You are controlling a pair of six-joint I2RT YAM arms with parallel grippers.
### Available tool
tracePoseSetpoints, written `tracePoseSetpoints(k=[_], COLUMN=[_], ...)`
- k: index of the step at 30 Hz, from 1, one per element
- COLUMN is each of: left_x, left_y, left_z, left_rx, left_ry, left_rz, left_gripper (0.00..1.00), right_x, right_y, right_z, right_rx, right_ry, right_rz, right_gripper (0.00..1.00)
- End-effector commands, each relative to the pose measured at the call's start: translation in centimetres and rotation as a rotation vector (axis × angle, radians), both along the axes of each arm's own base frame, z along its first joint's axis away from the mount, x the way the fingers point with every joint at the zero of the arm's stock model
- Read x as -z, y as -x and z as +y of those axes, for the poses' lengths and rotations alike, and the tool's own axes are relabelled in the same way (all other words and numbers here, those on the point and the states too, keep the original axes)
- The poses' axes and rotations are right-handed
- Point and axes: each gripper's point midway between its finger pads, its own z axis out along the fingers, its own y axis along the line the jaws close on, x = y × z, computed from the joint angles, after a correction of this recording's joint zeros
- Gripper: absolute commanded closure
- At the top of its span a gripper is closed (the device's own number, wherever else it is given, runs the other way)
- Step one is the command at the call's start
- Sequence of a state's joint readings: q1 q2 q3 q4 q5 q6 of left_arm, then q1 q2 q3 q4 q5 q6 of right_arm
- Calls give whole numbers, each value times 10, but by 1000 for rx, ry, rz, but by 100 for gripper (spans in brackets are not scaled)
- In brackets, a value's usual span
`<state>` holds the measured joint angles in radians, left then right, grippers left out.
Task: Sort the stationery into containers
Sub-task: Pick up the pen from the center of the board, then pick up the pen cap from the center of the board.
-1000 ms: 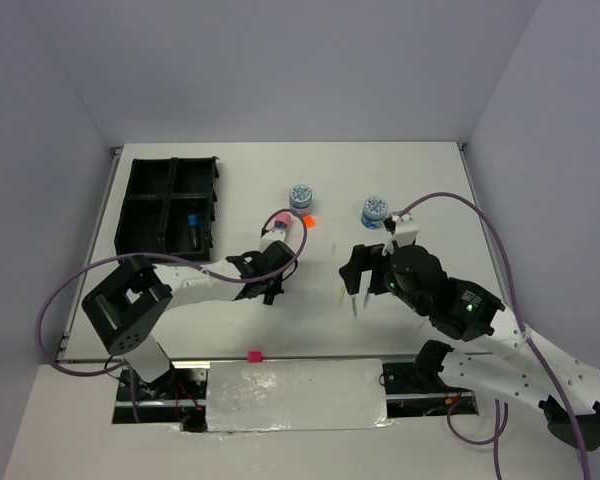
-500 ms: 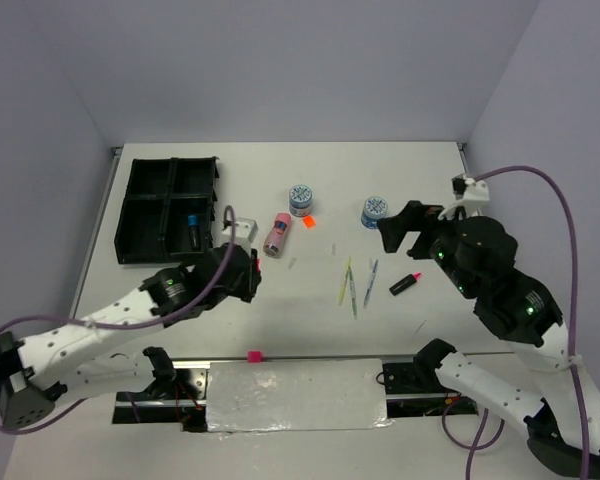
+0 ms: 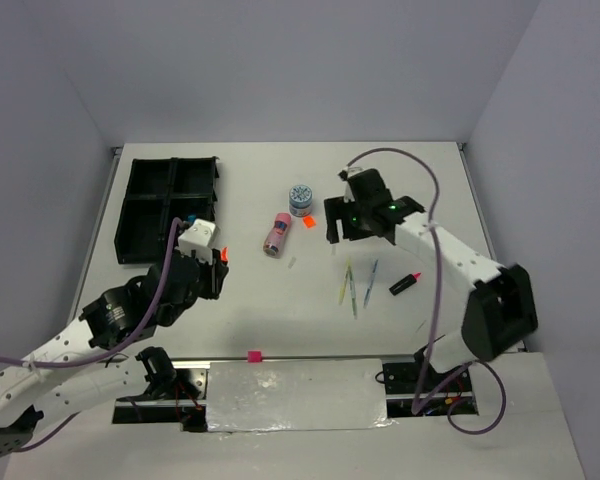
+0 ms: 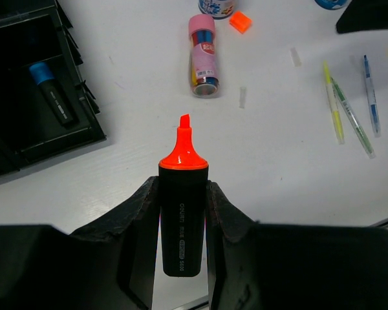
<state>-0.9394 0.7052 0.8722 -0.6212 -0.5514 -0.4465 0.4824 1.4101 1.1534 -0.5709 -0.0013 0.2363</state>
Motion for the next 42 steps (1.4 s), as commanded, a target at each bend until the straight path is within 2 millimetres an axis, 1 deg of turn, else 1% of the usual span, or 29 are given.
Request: tracePoseSetpoints(k=[1,2,4,5,7,8,9,10,11,12,13,14,15,16,17,18,21,22,24,26,27,29,30,39,42], left_x=[2,2,4,7,8,7,8,6,6,5,4,4,4,4,5,5,8,9,11,11,12,12,12,14,15], left_y=[-1,-2,-3,-3,-2,-2,-2,-2,-2,-1,0,0,0,1,1,0,1,0,0,0,0,0,1,0,0], left_z=[3,4,4,1,-2,-1,0,0,0,-1,-2,-3,-4,-4,-5,-5,-9,-10,-11,-12,-13,-14,-14,-16,-17], left_rx=[2,-7,-8,5,17,14,10,9,10,16,25,33,39,41,44,45,60,67,69,75,79,83,85,91,94], left_ry=[-29,-34,-47,-54,-57,-56,-54,-44,-39,-34,-29,-27,-22,-23,-24,-28,-35,-39,-43,-47,-48,-44,-46,-53,-59], left_rz=[-14,-13,-6,4,11,7,7,1,-1,-2,-5,-5,-7,-7,-4,-4,7,10,13,16,18,16,15,21,25], left_gripper=[100,100,100,100,100,100,100,100,100,100,100,100,100,100,100,100,100,100,100,100,100,100,100,100,100], right_x=[1,-4,8,19,29,37,42,56,54,57,69,67,71,79,78,84,86,89,91,94,96,98,101,121,124], right_y=[-34,-46,-59,-66,-73,-79,-83,-87,-95,-100,-103,-110,-113,-115,-120,-122,-127,-128,-131,-135,-137,-140,-139,-141,-140], right_z=[29,34,40,55,67,78,82,85,89,89,90,92,90,92,93,94,97,99,96,96,95,93,96,91,89], right_rx=[-122,-108,-92,-118,-157,-171,-175,-190,-186,-176,-174,-166,-159,-165,-160,-164,-173,-184,-181,-203,-206,-209,-221,-244,-250], right_ry=[25,26,50,63,109,143,167,198,196,200,211,211,217,228,229,237,241,236,231,239,239,248,242,248,249], right_rz=[-95,-108,-89,-79,-93,-110,-119,-110,-134,-134,-115,-124,-120,-110,-115,-105,-114,-113,-112,-124,-120,-115,-108,-71,-68], right_gripper=[17,17,19,20,21,22,23,24,24,24,24,24,24,24,25,25,26,27,28,31,35,39,41,41,46])
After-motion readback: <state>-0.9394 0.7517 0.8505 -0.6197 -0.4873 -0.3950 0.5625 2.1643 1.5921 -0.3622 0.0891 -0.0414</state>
